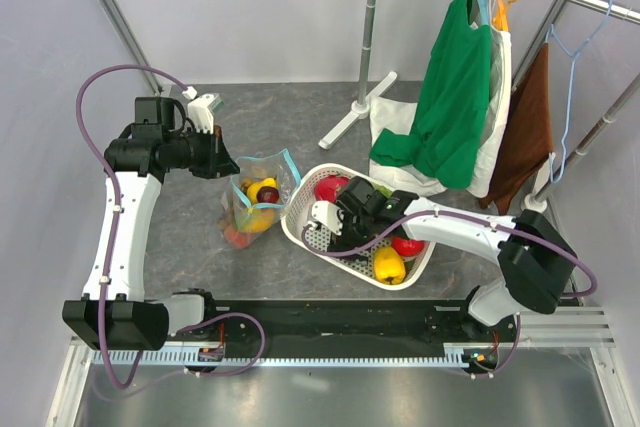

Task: Place the food in the zip-top bag and seal the zipper
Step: Pick up the fake fruit from the bin, then place the fake fruit in the zipper food storage bag.

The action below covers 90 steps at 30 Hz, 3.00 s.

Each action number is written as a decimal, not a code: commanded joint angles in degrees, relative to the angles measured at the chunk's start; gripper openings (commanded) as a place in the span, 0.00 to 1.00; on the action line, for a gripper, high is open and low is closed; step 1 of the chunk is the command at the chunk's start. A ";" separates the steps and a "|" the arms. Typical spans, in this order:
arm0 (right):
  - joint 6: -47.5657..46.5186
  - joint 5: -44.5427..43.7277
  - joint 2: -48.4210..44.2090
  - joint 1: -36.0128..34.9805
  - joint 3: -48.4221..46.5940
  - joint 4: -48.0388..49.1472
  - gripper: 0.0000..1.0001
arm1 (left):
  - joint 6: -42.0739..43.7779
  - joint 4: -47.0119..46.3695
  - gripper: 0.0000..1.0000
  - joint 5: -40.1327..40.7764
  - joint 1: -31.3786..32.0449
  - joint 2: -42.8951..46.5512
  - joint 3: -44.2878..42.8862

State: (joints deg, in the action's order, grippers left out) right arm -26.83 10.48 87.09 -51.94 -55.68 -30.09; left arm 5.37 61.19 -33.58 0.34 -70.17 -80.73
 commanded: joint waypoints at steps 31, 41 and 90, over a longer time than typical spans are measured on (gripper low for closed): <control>4.95 -0.72 9.06 -0.18 -6.72 11.89 0.97 | -0.88 -1.69 0.02 -2.54 -0.16 0.83 -0.22; 3.45 -0.55 12.23 -0.18 -7.25 11.28 0.86 | -0.71 -1.69 0.02 -2.36 -0.16 0.39 -0.48; 23.06 20.19 14.35 1.14 -36.26 16.99 0.98 | -2.38 -1.25 0.02 -11.06 -4.29 -1.72 -0.39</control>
State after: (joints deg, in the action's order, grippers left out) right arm 0.05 27.44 105.73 -51.55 -91.94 -12.93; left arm 5.17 61.17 -39.86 -2.52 -71.55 -80.27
